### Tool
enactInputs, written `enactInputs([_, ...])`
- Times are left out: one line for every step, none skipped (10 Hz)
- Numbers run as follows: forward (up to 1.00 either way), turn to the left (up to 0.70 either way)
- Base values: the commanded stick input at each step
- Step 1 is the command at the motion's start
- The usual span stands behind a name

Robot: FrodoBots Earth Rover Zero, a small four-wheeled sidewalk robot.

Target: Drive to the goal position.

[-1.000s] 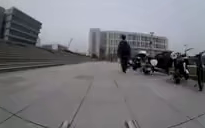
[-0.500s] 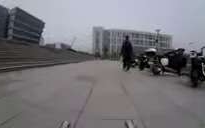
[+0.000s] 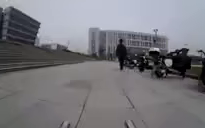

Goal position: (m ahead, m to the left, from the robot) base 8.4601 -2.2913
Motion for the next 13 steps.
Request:
enactInputs([1.0, 0.0])
enactInputs([1.0, 0.07])
enactInputs([1.0, 0.1])
enactInputs([1.0, 0.07])
enactInputs([1.0, 0.08])
enactInputs([1.0, 0.07])
enactInputs([1.0, 0.09])
enactInputs([1.0, 0.06])
enactInputs([1.0, 0.0])
enactInputs([1.0, 0.0])
enactInputs([1.0, 0.0])
enactInputs([1.0, 0.0])
enactInputs([1.0, -0.17])
